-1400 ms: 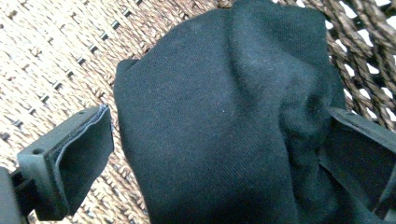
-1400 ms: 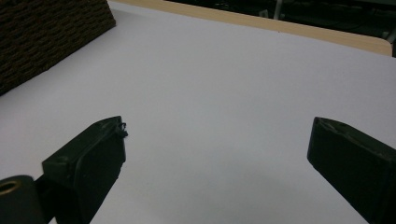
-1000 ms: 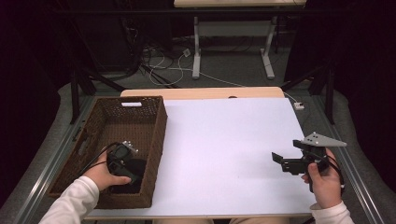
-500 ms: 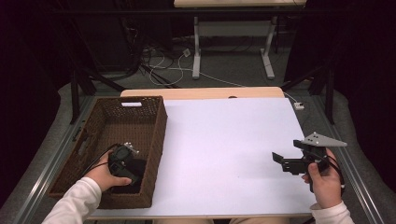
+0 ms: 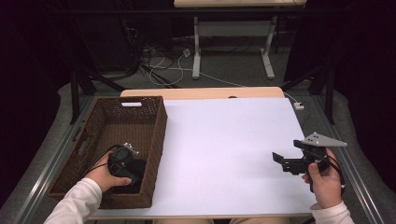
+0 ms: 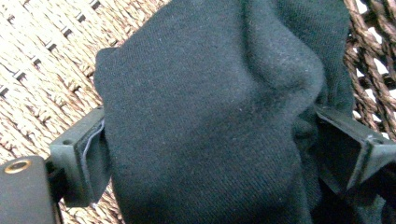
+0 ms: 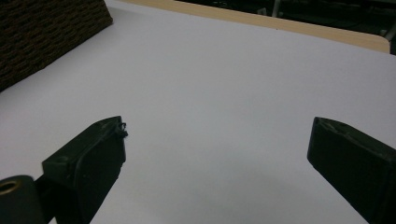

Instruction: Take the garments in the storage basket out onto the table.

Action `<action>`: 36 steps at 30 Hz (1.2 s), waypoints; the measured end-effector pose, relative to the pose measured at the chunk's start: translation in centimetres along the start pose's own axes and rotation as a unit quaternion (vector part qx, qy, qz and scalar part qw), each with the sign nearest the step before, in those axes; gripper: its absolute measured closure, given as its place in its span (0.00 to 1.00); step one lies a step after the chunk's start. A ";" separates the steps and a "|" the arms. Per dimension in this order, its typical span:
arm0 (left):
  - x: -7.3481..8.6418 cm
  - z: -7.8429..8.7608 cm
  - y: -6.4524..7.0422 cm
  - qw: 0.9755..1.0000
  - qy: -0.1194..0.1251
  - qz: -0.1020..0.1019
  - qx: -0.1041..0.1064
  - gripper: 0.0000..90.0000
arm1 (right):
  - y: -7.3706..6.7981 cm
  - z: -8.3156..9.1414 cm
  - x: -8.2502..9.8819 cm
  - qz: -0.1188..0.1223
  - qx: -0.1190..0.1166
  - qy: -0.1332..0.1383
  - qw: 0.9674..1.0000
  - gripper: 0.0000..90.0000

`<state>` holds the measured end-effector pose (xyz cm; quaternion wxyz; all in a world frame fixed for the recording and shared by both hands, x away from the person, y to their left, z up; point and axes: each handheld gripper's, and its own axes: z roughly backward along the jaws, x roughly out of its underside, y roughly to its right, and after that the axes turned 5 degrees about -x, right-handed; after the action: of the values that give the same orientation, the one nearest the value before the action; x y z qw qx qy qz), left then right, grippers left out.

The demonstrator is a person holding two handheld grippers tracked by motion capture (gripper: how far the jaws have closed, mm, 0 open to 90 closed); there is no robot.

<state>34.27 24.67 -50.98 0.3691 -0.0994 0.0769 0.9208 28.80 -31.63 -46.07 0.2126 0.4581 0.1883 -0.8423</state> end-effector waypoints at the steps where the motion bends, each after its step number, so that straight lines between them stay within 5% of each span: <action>1: 0.0 0.0 0.0 1.000 0.000 -0.002 0.001 0.12 | 0.0 0.0 0.0 0.000 0.000 0.000 1.000 0.04; 15: 0.5 0.2 -0.2 1.000 0.009 0.002 0.030 0.36 | 0.1 0.0 0.0 -0.002 0.002 0.000 1.000 0.05; 22: 0.3 0.5 0.2 1.000 0.003 0.001 0.018 0.49 | 0.2 0.0 0.1 -0.001 0.004 -0.001 1.000 0.05; 36: 0.4 1.7 -0.1 1.000 0.021 -0.001 0.011 0.53 | 0.3 0.0 0.1 -0.002 0.008 -0.003 1.000 0.05</action>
<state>33.82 25.35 -49.44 0.3693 -0.1146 0.0943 0.9174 28.93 -31.89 -46.24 0.2077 0.4572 0.1819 -0.8454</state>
